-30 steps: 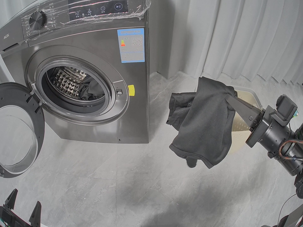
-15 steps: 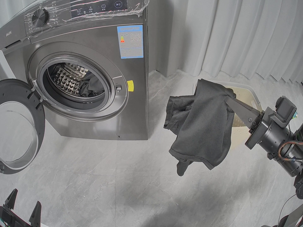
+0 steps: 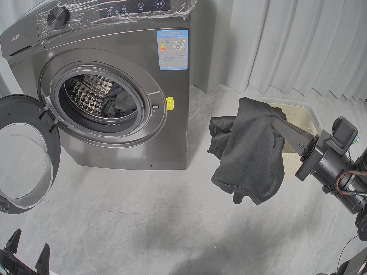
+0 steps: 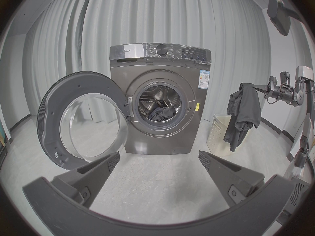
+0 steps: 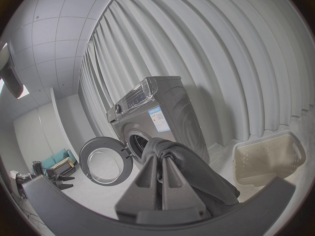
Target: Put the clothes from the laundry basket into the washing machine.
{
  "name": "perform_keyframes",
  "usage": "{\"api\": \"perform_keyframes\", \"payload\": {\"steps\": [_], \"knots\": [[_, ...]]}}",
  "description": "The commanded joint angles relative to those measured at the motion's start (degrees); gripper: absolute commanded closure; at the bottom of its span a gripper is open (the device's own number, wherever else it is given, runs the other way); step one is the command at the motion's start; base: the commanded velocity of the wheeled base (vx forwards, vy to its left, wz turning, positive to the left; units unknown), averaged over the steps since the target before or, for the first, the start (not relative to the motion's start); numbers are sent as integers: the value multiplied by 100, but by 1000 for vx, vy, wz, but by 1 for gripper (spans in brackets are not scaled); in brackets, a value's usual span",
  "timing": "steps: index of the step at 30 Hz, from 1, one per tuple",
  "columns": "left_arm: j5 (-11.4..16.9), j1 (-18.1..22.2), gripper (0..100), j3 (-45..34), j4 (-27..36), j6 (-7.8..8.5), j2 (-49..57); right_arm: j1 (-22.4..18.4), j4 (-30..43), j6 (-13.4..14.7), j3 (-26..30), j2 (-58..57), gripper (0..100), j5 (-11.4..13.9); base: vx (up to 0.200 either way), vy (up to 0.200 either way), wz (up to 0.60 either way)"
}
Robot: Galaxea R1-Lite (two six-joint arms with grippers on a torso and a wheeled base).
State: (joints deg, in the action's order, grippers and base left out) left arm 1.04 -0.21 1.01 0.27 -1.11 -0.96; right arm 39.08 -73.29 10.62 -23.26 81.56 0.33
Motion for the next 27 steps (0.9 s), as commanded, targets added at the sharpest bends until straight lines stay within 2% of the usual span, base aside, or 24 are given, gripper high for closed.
{"api": "perform_keyframes", "payload": {"steps": [1,5,11,17,23,27], "knots": [[11,3,0,-92,0,-3,52,3,-1,2,-12,10,100,2,0,200,0],[2,3,0,-92,0,-3,52,3,-10,2,-12,10,100,2,0,200,0],[2,3,0,-92,0,5,52,3,-1,2,-12,10,100,2,0,0,0],[2,3,0,-92,0,5,52,3,-1,2,-12,10,100,2,-200,0,0],[11,3,0,-92,0,5,52,3,-1,10,-3,27,100,2,0,0,0],[2,3,0,-92,0,-3,61,-6,-1,10,-3,36,100,2,0,200,0]]}}
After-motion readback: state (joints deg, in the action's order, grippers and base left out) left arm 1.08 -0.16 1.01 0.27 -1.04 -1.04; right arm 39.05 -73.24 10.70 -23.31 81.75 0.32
